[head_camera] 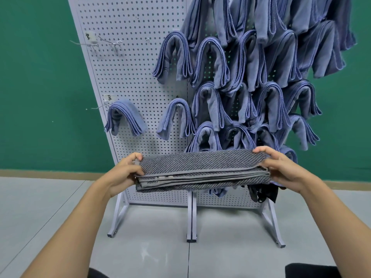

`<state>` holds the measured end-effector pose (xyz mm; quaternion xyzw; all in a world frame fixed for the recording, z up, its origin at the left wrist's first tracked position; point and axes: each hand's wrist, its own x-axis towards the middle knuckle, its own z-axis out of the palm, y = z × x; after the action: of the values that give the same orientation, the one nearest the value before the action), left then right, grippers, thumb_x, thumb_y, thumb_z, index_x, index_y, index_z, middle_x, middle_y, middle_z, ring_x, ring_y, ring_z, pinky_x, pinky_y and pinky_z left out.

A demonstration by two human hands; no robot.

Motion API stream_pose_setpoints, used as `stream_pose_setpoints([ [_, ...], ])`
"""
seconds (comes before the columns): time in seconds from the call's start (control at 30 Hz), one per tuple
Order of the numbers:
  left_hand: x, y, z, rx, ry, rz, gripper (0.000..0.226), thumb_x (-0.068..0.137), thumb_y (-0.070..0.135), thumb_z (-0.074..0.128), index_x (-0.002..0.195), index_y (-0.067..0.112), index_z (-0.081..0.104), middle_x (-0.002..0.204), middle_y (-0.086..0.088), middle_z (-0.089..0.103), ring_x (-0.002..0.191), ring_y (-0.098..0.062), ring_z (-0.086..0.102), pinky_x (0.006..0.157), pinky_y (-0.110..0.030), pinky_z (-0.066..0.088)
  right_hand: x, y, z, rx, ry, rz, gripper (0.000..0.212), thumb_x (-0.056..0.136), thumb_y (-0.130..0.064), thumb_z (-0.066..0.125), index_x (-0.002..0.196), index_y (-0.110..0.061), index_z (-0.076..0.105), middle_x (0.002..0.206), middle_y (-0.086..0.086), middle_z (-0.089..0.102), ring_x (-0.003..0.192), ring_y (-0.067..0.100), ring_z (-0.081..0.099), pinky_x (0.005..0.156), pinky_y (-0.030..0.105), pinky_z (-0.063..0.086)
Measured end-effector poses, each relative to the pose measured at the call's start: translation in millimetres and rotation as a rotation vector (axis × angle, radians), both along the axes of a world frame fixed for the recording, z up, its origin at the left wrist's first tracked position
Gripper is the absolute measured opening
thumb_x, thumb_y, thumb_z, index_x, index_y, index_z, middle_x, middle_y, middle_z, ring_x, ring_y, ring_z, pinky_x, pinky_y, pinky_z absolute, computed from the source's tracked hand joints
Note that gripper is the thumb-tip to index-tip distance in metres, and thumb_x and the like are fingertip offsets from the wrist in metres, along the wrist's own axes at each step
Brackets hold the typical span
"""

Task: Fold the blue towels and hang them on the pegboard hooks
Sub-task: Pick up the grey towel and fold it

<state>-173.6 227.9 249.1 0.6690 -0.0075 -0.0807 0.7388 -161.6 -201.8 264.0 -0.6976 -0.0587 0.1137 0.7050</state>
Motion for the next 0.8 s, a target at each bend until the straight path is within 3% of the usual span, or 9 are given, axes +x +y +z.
stream_pose_setpoints([
  [0.07, -0.4, 0.1, -3.1, -0.074, 0.022, 0.002, 0.042, 0.079, -0.025, 0.033, 0.082, 0.016, 0.042, 0.100, -0.018, 0.053, 0.087, -0.027, 0.057, 0.069, -0.035, 0.049, -3.2, 1.2, 7.4, 0.119, -0.014, -0.035, 0.040, 0.090, 0.010, 0.040, 0.101, -0.021, 0.062, 0.105, 0.008, 0.064, 0.076, 0.022, 0.057, 0.056, 0.027, 0.052],
  [0.17, -1.9, -8.7, -10.1, -0.092, 0.074, 0.049, 0.040, 0.081, -0.027, 0.035, 0.084, 0.012, 0.045, 0.100, -0.020, 0.061, 0.087, -0.029, 0.063, 0.061, -0.033, 0.056, -8.2, 7.9, 25.7, 0.231, -0.070, -0.044, 0.039, 0.092, 0.007, 0.035, 0.106, -0.018, 0.062, 0.104, 0.007, 0.064, 0.071, 0.014, 0.062, 0.057, 0.023, 0.054],
  [0.23, -1.4, -17.4, -16.7, -0.016, 0.130, 0.085, 0.036, 0.081, -0.025, 0.040, 0.093, 0.008, 0.050, 0.110, -0.023, 0.059, 0.096, -0.032, 0.061, 0.067, -0.036, 0.057, -9.3, 16.3, 44.7, 0.298, -0.092, -0.044, 0.034, 0.094, 0.004, 0.036, 0.104, -0.017, 0.061, 0.097, 0.006, 0.065, 0.067, 0.012, 0.063, 0.056, 0.022, 0.055],
  [0.33, -0.4, -36.5, -21.8, 0.148, 0.169, 0.170, 0.032, 0.085, -0.017, 0.045, 0.105, 0.008, 0.054, 0.112, -0.017, 0.056, 0.091, -0.026, 0.057, 0.076, -0.037, 0.052, -8.1, 33.4, 77.0, 0.321, -0.120, -0.052, 0.025, 0.095, -0.001, 0.043, 0.103, -0.016, 0.060, 0.092, 0.005, 0.066, 0.068, 0.012, 0.064, 0.061, 0.024, 0.056],
  [0.47, -5.5, -81.3, -1.8, 0.273, -0.031, 0.224, 0.019, 0.093, 0.012, 0.057, 0.111, 0.017, 0.059, 0.115, -0.004, 0.061, 0.106, -0.019, 0.058, 0.087, -0.031, 0.047, -7.7, 66.3, 108.0, 0.170, -0.189, -0.072, 0.018, 0.093, -0.003, 0.051, 0.102, -0.016, 0.059, 0.088, 0.005, 0.063, 0.065, 0.013, 0.063, 0.063, 0.028, 0.058],
  [0.57, -14.0, -121.3, 17.1, 0.286, -0.227, 0.116, 0.043, 0.089, 0.032, 0.065, 0.128, 0.019, 0.051, 0.125, 0.004, 0.055, 0.118, -0.013, 0.052, 0.094, -0.025, 0.043, -8.5, 89.3, 118.1, 0.044, -0.229, -0.124, 0.017, 0.092, -0.005, 0.057, 0.105, -0.015, 0.060, 0.092, 0.006, 0.062, 0.072, 0.015, 0.063, 0.056, 0.025, 0.056],
  [0.67, -21.9, -160.4, 26.2, 0.289, -0.295, 0.013, 0.077, 0.079, 0.045, 0.072, 0.143, 0.025, 0.033, 0.138, 0.009, 0.042, 0.127, -0.008, 0.040, 0.108, -0.031, 0.035, -11.1, 104.4, 124.4, 0.073, -0.247, -0.167, 0.015, 0.091, -0.006, 0.060, 0.101, -0.017, 0.060, 0.094, 0.006, 0.063, 0.077, 0.017, 0.065, 0.057, 0.027, 0.056],
  [0.8, -22.5, -195.8, 19.0, 0.297, -0.373, 0.126, 0.094, 0.067, 0.045, 0.083, 0.141, 0.031, 0.027, 0.142, 0.009, 0.042, 0.129, -0.010, 0.041, 0.110, -0.039, 0.036, -19.0, 109.4, 133.7, 0.167, -0.248, -0.178, 0.013, 0.092, -0.006, 0.058, 0.100, -0.015, 0.057, 0.094, 0.008, 0.061, 0.077, 0.019, 0.063, 0.061, 0.030, 0.058],
])
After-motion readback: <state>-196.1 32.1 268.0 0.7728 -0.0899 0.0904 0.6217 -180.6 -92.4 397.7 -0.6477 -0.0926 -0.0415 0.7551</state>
